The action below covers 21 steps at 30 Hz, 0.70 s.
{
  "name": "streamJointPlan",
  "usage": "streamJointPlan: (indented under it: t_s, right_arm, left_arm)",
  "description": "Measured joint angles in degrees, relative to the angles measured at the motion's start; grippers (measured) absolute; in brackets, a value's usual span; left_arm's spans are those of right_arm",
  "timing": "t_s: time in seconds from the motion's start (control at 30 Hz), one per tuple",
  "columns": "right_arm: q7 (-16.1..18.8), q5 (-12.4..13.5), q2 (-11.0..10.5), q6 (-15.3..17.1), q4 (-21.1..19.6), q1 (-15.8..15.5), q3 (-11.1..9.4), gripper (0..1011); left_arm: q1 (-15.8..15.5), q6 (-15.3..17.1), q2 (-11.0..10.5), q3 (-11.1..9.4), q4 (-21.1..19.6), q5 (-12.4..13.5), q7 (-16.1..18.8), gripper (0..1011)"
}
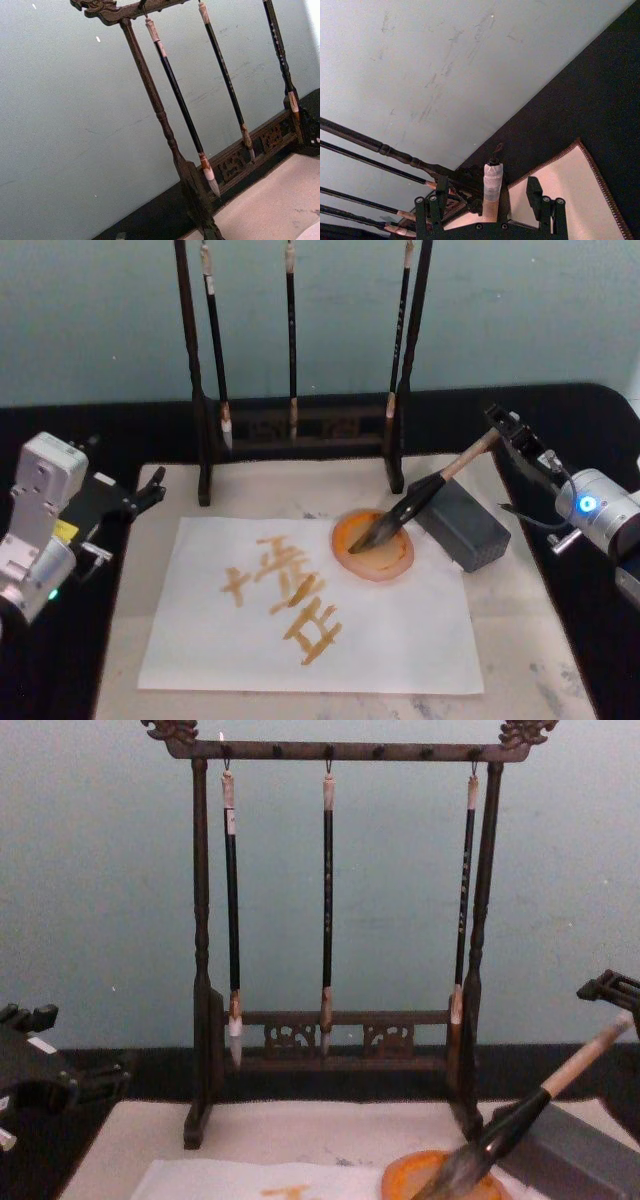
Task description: Pick up the brush from the inkstone, write on the paper, then place the brush back to its original position.
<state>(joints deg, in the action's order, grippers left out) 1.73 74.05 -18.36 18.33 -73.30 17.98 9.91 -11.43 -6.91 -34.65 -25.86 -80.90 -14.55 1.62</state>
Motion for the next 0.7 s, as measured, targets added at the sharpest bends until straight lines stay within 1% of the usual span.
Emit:
streamJointPlan:
  t_s: [0.07,0.17,0.2,0.27,0.3,0.33,0.37,0.4,0.47,0.5,0.57,0.6,0.63,0.67,0.7]
  right_arm:
    - [-0.29,0.08,-0.14,0.07,-0.59,-0.21,0.00,1000]
    - [-1.79,1.31,-0.72,0.90,-3.38,-1.46,-0.27,1000]
    - [-3.37,2.10,-1.20,1.65,-5.32,-2.42,-0.47,1000]
    - [-5.33,2.95,-1.68,2.34,-7.49,-3.55,-0.73,1000]
    - [-7.27,3.74,-2.15,2.95,-9.51,-4.61,-0.93,1000]
    - [-8.22,3.93,-2.45,3.06,-10.63,-5.22,-0.99,1000]
    - [-9.02,3.96,-2.70,3.09,-11.46,-5.67,-0.99,1000]
    - [-10.64,3.58,-3.56,2.88,-13.76,-6.86,-0.92,1000]
    - [-11.77,2.24,-4.50,1.98,-15.85,-7.94,-0.56,1000]
    - [-12.25,0.34,-5.44,0.61,-17.62,-8.89,-0.02,1000]
    - [-12.14,-2.67,-6.63,-1.45,-19.47,-9.80,0.85,1000]
    - [-11.45,-7.50,-8.11,-4.58,-21.13,-10.58,2.22,1000]
    - [-11.18,-9.41,-8.73,-5.78,-21.74,-10.84,2.92,1000]
    - [-10.86,-12.06,-9.42,-7.41,-22.33,-11.07,3.66,1000]
    - [-10.20,-18.59,-10.67,-10.90,-23.38,-11.44,5.33,1000]
  left_arm:
    - [0.00,0.00,0.00,0.00,-0.01,0.00,0.00,1010]
    - [0.00,0.00,0.00,-0.01,0.00,0.00,0.00,1010]
    - [0.00,0.01,0.00,0.00,0.00,0.00,0.00,1010]
    - [0.00,0.00,0.00,-0.01,0.00,0.00,0.00,1010]
    - [0.00,0.00,0.00,0.00,0.00,0.00,0.00,1010]
    - [0.00,0.01,0.00,0.00,0.00,0.00,0.00,1010]
    - [0.01,0.00,0.00,0.00,0.00,0.00,0.00,1010]
    - [0.00,0.01,0.00,0.00,0.00,0.00,0.00,1010]
    - [0.00,0.00,0.00,0.00,0.00,0.00,0.00,1010]
    - [0.00,0.01,0.00,0.00,0.00,0.00,0.00,1010]
    - [0.00,0.01,0.00,0.00,0.00,0.00,0.00,1010]
    - [0.00,0.01,0.00,0.00,0.00,0.00,0.00,1009]
    - [0.00,0.00,0.00,0.00,0.00,0.00,0.00,1010]
    - [0.00,0.00,0.00,-0.01,0.00,0.00,0.00,1010]
    - [0.00,0.00,0.00,0.00,0.00,0.00,0.00,1010]
